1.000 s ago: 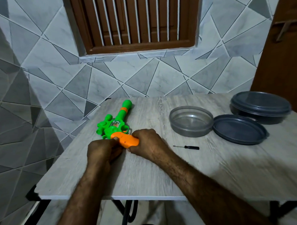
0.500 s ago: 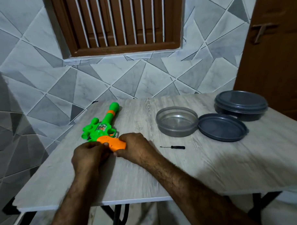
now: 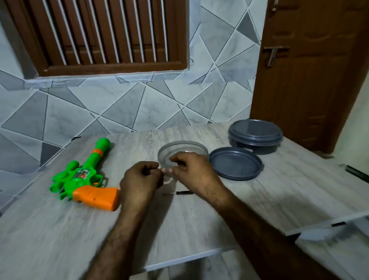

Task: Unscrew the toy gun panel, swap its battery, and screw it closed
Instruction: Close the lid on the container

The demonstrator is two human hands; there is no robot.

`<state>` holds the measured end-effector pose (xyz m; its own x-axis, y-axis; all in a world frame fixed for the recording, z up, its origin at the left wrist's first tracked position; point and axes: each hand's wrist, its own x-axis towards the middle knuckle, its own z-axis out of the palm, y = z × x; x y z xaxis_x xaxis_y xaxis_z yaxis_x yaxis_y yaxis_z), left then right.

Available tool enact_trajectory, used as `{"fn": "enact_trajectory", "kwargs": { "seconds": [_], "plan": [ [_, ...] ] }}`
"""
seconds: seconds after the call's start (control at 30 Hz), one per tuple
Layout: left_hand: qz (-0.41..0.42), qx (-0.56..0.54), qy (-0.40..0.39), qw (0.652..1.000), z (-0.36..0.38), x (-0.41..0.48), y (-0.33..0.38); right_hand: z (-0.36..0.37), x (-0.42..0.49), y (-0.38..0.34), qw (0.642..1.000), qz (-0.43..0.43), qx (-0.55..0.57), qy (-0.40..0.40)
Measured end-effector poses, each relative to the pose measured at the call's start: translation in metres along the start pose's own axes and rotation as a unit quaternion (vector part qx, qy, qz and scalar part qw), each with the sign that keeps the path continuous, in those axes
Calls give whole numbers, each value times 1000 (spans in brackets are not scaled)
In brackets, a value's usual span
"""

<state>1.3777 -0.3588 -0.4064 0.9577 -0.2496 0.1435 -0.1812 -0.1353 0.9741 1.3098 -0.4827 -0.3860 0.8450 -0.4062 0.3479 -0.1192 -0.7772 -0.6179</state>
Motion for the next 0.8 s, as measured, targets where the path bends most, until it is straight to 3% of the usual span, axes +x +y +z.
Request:
{"fn": "enact_trajectory", "kwargs": {
  "seconds": [0.17, 0.37, 0.7, 0.8],
  "plan": [
    [22, 23, -47, 998, 44, -5, 8, -45, -8, 47, 994, 55, -91, 31],
    [13, 55, -78, 995, 77, -11, 12, -68, -16, 88, 969, 132, -206, -41],
    [10, 98, -140, 985, 122, -21, 14, -72, -16, 101, 938, 149, -296, -105],
    [12, 86, -144, 986, 131, -23, 17, -80, -19, 98, 945, 139, -289, -60]
  ]
}}
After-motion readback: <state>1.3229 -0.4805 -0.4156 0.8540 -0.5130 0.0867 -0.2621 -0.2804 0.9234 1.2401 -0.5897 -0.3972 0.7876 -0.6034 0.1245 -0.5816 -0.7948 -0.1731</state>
